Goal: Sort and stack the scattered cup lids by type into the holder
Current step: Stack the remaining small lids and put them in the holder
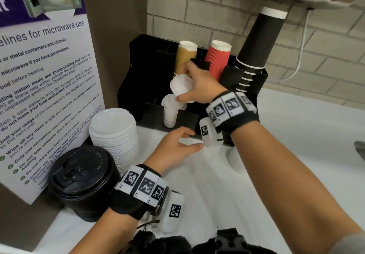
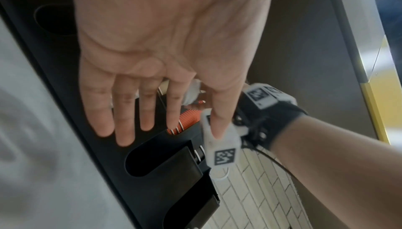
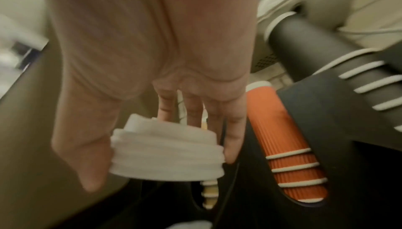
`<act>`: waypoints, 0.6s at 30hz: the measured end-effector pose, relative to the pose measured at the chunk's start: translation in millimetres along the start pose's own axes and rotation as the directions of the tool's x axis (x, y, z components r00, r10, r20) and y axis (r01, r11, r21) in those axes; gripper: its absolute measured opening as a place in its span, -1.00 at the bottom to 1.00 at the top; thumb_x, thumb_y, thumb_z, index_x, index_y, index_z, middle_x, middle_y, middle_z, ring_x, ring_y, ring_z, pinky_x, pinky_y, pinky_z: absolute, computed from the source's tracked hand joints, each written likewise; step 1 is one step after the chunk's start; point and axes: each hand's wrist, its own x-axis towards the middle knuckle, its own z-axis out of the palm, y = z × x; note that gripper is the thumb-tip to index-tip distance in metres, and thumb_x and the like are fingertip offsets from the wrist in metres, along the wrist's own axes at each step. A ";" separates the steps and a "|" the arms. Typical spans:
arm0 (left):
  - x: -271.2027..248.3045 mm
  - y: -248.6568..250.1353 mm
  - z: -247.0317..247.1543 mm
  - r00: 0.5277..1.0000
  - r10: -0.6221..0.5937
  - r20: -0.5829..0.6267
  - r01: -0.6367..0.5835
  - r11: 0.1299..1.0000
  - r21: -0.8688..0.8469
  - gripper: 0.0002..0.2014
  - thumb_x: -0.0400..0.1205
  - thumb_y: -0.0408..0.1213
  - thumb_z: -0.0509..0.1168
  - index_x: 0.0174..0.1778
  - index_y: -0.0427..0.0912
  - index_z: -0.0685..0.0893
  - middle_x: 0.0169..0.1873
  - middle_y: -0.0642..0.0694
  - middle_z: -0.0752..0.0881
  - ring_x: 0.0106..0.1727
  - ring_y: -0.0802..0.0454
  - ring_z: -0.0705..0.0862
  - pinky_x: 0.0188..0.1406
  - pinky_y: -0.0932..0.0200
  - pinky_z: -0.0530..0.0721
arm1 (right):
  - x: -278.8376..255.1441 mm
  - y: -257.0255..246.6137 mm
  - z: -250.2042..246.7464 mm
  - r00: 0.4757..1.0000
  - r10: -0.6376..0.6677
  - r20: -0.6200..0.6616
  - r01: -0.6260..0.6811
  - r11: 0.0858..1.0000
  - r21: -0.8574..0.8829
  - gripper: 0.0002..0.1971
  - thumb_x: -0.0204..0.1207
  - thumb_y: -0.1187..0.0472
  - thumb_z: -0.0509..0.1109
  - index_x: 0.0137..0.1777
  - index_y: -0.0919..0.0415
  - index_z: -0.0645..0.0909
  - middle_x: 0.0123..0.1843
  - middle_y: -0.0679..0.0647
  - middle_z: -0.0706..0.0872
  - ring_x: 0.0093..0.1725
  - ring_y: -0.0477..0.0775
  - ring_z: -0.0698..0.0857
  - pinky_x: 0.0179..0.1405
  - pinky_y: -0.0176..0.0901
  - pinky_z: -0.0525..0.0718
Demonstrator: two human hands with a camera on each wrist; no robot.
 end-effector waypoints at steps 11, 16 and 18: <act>1.3 -4.8 -3.4 0.998 -0.065 0.009 0.064 0.997 0.037 -0.63 0.51 -0.02 0.49 0.21 0.11 0.63 0.16 0.12 0.58 0.04 0.14 0.66 0.05 0.19 0.64 | 27.7 10.6 49.5 0.951 -0.039 0.307 0.155 0.919 -0.361 -0.27 0.48 0.23 0.47 0.63 0.14 0.25 0.52 0.23 0.38 0.46 0.23 0.43 0.37 -0.03 0.47; 0.7 -5.8 -2.4 0.998 -0.056 0.012 0.056 0.998 0.034 -0.70 0.50 -0.02 0.50 0.11 0.19 0.62 0.16 0.14 0.58 0.02 0.16 0.64 0.04 0.20 0.62 | 23.7 6.9 54.8 0.975 -0.001 0.222 0.106 0.881 -0.460 -0.19 0.43 0.19 0.52 0.64 0.13 0.21 0.53 0.25 0.27 0.52 0.29 0.27 0.37 0.15 0.52; 0.4 -6.4 -3.1 0.998 -0.055 0.010 0.054 0.998 0.031 -0.71 0.50 -0.02 0.50 0.09 0.21 0.61 0.16 0.15 0.58 0.04 0.17 0.65 0.01 0.22 0.60 | 23.1 2.0 55.4 0.983 -0.009 0.185 0.096 0.877 -0.470 -0.21 0.37 0.23 0.56 0.56 0.23 0.26 0.42 0.26 0.36 0.42 0.29 0.38 0.23 0.14 0.61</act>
